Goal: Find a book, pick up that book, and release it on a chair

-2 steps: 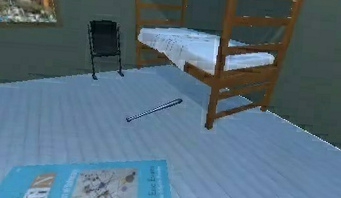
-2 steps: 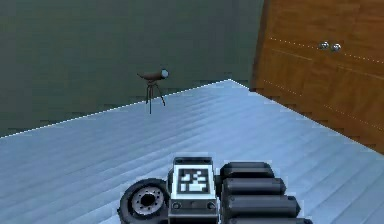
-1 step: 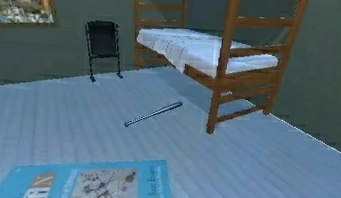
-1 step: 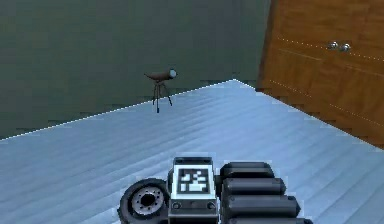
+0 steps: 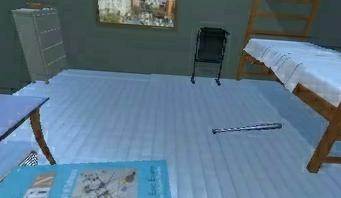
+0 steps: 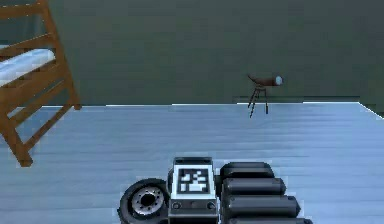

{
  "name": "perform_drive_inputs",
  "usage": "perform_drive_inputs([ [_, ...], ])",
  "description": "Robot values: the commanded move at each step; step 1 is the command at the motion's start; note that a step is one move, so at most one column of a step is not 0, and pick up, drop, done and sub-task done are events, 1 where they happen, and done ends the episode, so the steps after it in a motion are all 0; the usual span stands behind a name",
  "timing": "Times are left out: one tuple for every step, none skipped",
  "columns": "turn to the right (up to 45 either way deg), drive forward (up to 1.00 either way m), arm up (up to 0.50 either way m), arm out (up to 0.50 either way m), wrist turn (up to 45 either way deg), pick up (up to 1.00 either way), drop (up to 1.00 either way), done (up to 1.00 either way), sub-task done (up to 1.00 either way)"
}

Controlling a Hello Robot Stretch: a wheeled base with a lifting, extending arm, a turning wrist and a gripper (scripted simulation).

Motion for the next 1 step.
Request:
perform_drive_inputs([
  [0.0,0.50,0.00,0.00,0.0,0.00,0.00,0.00,0.00],
])
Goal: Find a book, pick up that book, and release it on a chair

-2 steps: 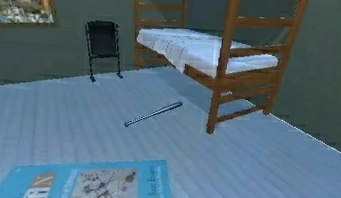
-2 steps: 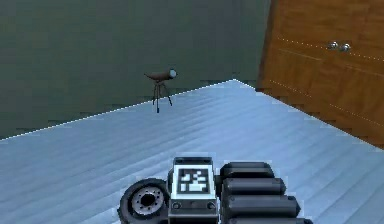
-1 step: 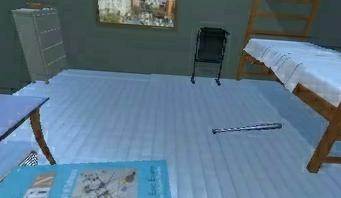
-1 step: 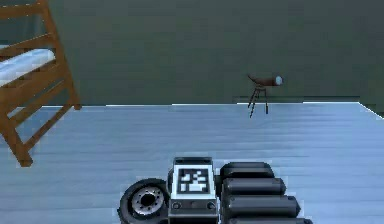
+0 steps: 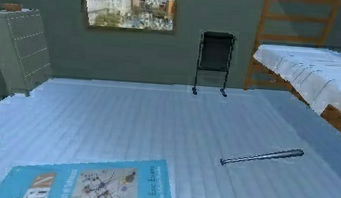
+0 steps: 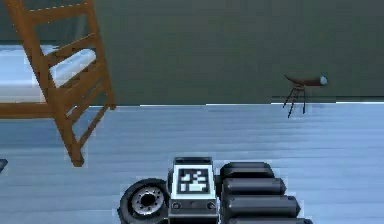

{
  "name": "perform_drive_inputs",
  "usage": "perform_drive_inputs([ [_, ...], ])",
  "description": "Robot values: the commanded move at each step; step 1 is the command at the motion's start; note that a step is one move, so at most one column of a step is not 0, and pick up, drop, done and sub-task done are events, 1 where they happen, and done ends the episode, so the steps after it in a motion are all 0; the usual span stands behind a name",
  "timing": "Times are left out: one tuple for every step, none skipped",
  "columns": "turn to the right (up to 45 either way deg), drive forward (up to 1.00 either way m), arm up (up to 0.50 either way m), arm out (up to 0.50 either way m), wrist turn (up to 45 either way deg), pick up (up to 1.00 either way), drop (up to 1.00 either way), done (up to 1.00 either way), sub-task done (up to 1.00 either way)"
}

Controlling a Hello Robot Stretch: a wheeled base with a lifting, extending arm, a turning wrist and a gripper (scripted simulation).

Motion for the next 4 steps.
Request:
perform_drive_inputs([
  [45.0,0.00,0.00,0.00,0.0,0.00,0.00,0.00,0.00],
  [45.0,0.00,0.00,0.00,0.0,0.00,0.00,0.00,0.00],
  [6.0,0.00,0.00,0.00,0.0,0.00,0.00,0.00,0.00],
  [-45.0,0.00,0.00,0.00,0.0,0.00,0.00,0.00,0.00],
])
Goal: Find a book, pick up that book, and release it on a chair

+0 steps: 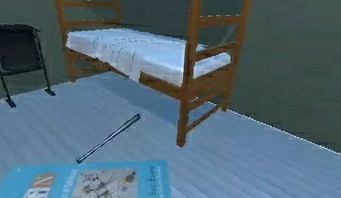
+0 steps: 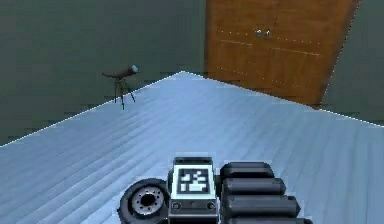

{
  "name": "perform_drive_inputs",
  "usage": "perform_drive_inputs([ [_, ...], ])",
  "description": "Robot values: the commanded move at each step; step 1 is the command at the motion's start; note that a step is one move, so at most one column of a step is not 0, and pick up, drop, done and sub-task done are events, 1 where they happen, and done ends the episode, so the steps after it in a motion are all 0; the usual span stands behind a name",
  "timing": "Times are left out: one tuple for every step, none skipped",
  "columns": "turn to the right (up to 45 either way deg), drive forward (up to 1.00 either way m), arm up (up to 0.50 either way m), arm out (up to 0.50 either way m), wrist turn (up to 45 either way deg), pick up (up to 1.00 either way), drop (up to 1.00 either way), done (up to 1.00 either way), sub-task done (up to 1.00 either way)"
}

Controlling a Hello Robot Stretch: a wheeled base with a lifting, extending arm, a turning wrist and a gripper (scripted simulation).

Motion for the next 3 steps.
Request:
perform_drive_inputs([
  [-45.0,0.00,0.00,0.00,0.0,0.00,0.00,0.00,0.00],
  [-15.0,0.00,0.00,0.00,0.0,0.00,0.00,0.00,0.00],
  [45.0,0.00,0.00,0.00,0.0,0.00,0.00,0.00,0.00],
])
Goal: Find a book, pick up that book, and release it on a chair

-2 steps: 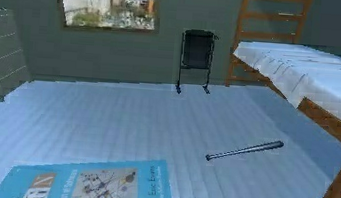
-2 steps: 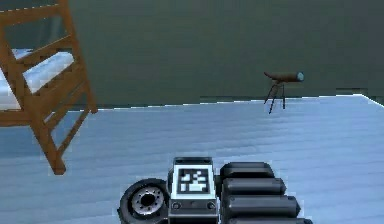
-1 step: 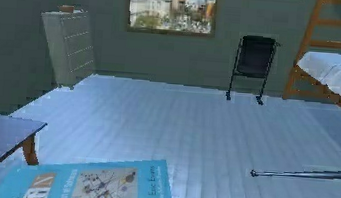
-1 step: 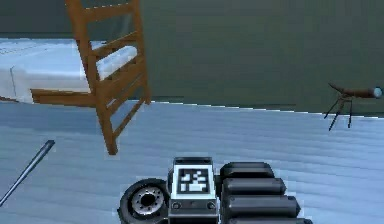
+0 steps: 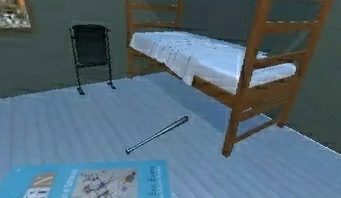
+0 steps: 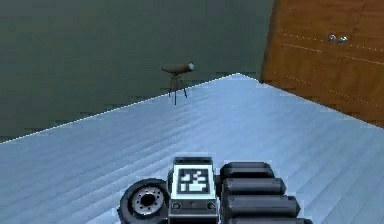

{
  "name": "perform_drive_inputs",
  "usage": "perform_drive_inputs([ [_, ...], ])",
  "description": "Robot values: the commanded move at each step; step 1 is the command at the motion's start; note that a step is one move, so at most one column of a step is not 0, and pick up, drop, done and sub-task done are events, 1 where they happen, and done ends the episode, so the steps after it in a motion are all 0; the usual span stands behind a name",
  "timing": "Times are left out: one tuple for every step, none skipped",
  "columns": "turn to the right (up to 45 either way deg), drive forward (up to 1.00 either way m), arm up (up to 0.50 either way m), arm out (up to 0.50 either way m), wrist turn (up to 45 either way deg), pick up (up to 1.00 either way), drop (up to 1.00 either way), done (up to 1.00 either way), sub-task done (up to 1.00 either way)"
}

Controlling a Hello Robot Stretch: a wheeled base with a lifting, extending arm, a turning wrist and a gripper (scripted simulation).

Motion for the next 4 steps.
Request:
perform_drive_inputs([
  [45.0,0.00,0.00,0.00,0.0,0.00,0.00,0.00,0.00],
  [30.0,0.00,0.00,0.00,0.0,0.00,0.00,0.00,0.00],
  [-45.0,0.00,0.00,0.00,0.0,0.00,0.00,0.00,0.00],
  [-45.0,0.00,0.00,0.00,0.0,0.00,0.00,0.00,0.00],
])
